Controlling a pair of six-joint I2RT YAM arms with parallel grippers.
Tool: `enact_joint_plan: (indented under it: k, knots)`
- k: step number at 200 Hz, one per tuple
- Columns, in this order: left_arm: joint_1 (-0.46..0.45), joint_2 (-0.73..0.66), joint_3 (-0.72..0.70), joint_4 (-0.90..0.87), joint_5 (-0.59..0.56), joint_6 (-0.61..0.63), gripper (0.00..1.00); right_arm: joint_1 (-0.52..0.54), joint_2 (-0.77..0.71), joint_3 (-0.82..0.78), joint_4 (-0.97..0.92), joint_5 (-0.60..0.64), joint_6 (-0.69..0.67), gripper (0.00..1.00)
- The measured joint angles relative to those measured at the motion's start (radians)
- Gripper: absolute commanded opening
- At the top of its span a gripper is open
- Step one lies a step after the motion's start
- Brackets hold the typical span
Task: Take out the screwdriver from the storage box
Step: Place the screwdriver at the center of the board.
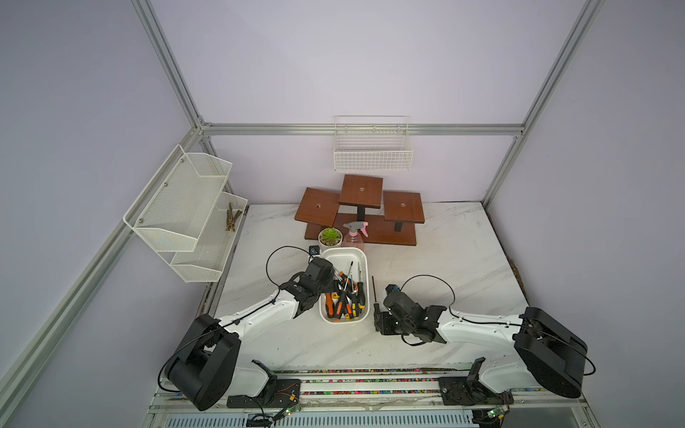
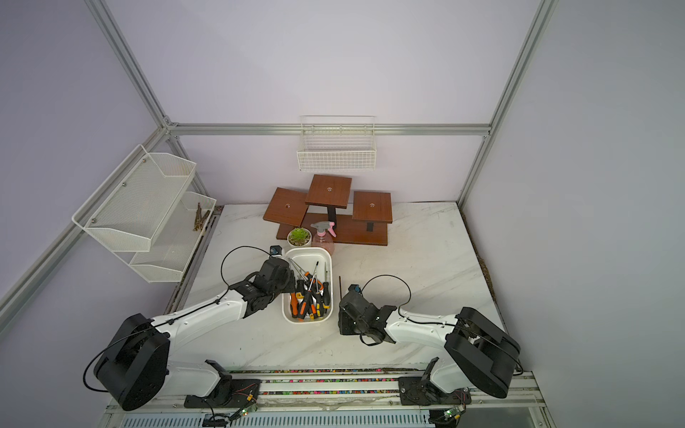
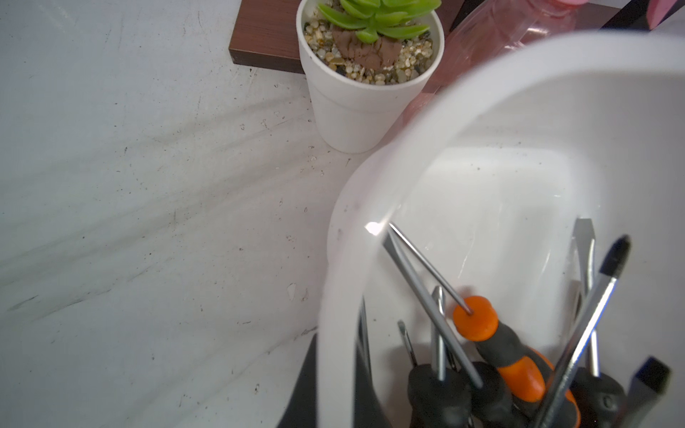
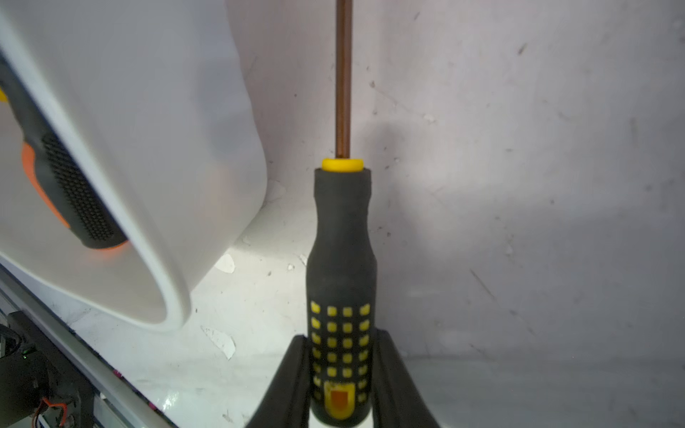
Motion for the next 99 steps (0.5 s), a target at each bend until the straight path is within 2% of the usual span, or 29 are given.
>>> enact_joint_plan:
  k: [30,76,99]
  knots:
    - [0.000,0.000,-0.011,0.008,0.000,-0.002,0.00,0.000,0.006,0.004,0.000,0.001,0.005,0.00]
    - [0.002,0.000,-0.016,0.008,0.002,-0.006,0.00,0.000,0.006,0.004,0.000,0.002,0.012,0.36]
    - [0.002,-0.002,-0.016,0.008,0.002,-0.006,0.00,0.000,0.008,0.004,0.003,0.003,0.017,0.47]
